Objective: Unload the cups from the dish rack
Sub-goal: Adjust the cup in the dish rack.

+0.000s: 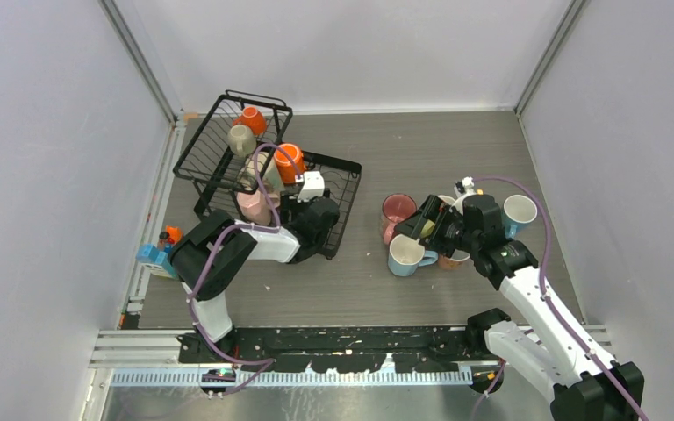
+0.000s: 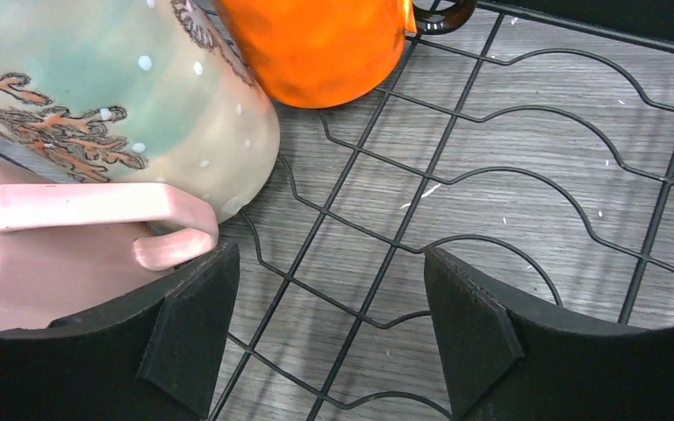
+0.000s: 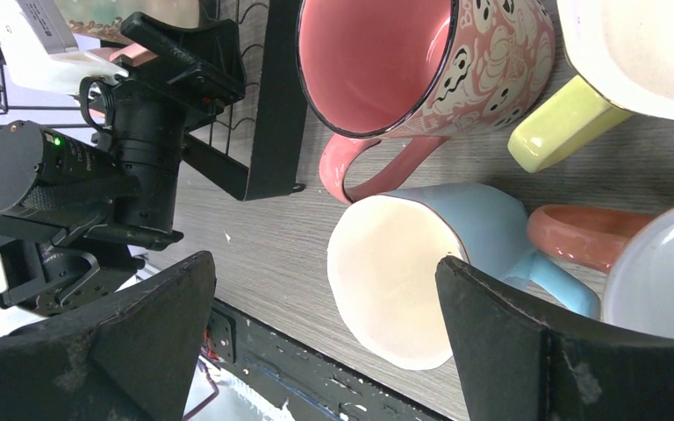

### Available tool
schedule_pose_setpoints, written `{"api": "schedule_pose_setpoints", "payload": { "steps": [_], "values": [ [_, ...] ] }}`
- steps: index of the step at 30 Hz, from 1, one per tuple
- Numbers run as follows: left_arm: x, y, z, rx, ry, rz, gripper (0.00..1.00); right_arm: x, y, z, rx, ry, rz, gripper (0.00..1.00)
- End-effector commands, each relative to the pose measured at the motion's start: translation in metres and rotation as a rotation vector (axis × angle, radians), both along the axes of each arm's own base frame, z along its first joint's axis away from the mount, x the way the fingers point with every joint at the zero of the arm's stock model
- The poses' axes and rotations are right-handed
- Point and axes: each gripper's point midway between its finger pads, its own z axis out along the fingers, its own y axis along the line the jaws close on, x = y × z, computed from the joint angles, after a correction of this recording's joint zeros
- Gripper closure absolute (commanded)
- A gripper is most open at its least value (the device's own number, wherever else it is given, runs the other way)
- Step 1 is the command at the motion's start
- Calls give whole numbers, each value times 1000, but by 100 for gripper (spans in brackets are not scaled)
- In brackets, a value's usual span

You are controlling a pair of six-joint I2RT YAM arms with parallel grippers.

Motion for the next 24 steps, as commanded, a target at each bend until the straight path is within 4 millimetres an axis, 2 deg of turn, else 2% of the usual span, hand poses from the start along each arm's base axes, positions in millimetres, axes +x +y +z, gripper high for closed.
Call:
{"api": "schedule_pose_setpoints", "payload": {
  "steps": [1,11,17,24],
  "values": [
    [5,-3,17,-48,-82,41,22,1,0,10,6,-48,12,0],
    [-1,16,27,-3,-103,134,18,1,1,9,5,-46,16,0],
    [6,26,27,-7,-107,157,16,0,1,10,4,-49,19,0],
    [17,29,31,8,-108,144,17,0,-1,11,-3,-59,18,0]
  ]
}}
